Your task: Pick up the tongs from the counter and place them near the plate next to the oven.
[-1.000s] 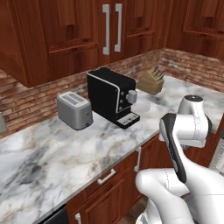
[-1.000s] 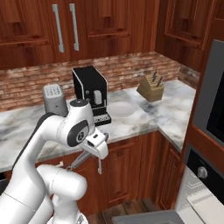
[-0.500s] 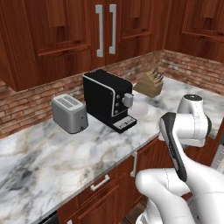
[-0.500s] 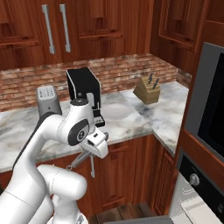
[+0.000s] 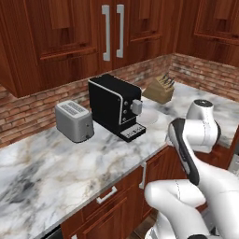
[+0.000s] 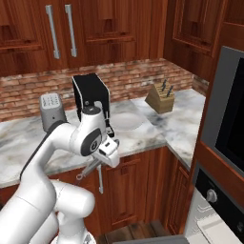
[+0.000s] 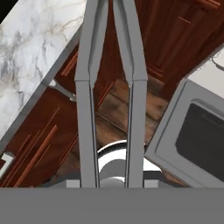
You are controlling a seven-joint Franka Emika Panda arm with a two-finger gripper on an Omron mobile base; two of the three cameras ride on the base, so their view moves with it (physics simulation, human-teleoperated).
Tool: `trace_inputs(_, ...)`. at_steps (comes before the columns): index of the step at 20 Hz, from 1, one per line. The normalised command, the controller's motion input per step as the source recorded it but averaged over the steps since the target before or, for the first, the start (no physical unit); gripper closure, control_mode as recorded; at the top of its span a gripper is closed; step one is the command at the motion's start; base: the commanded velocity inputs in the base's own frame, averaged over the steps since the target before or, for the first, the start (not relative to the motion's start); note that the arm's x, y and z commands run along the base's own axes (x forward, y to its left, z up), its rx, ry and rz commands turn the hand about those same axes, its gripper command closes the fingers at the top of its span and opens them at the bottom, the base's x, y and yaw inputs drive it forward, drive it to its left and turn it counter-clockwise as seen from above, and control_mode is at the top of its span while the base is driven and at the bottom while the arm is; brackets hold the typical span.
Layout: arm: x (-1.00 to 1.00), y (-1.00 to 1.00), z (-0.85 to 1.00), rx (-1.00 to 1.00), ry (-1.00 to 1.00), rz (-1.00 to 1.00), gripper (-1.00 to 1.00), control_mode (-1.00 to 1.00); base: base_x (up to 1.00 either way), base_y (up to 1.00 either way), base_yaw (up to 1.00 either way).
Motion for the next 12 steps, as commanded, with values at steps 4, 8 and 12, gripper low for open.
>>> trace_inputs(4, 0.84, -0.17, 0.0, 0.05, -0.01, 0.03, 1.0, -1.0, 0.0, 0.0, 0.0)
trace_inputs(8, 0.96, -0.2, 0.0, 0.0, 0.0, 0.0, 1.0, -1.0, 0.0, 0.0, 0.0)
trace_inputs(12, 0.92, -0.32, 0.0, 0.0, 0.0, 0.0, 1.0, -1.0, 0.0, 0.0, 0.0)
